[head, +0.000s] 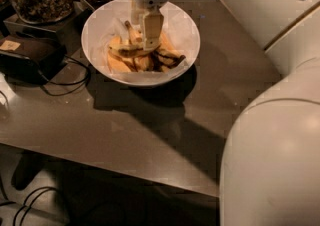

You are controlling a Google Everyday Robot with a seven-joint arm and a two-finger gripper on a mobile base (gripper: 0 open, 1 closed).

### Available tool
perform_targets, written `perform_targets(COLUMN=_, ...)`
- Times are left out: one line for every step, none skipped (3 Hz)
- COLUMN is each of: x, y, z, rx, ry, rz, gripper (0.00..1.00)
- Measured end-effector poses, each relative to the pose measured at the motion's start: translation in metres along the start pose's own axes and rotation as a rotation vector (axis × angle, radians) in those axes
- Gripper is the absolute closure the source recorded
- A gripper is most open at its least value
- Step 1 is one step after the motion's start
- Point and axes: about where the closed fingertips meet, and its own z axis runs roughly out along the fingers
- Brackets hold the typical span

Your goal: Pick banana from white bowl

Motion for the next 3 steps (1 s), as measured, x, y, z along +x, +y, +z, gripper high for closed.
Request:
perform_targets(x=0.002, y=0.001, z=0.007, rx=-0.015, ry=0.007, rz=-0.006, gripper=0.41)
perform_targets(x=0.005, y=0.006, z=0.016, rx=-0.038, ry=0.01, rz=-0.006, gripper=0.43)
perform_targets(x=0.005, y=0.01, z=0.024, rx=-0.056, ry=0.004, rz=-0.004, gripper=0.39)
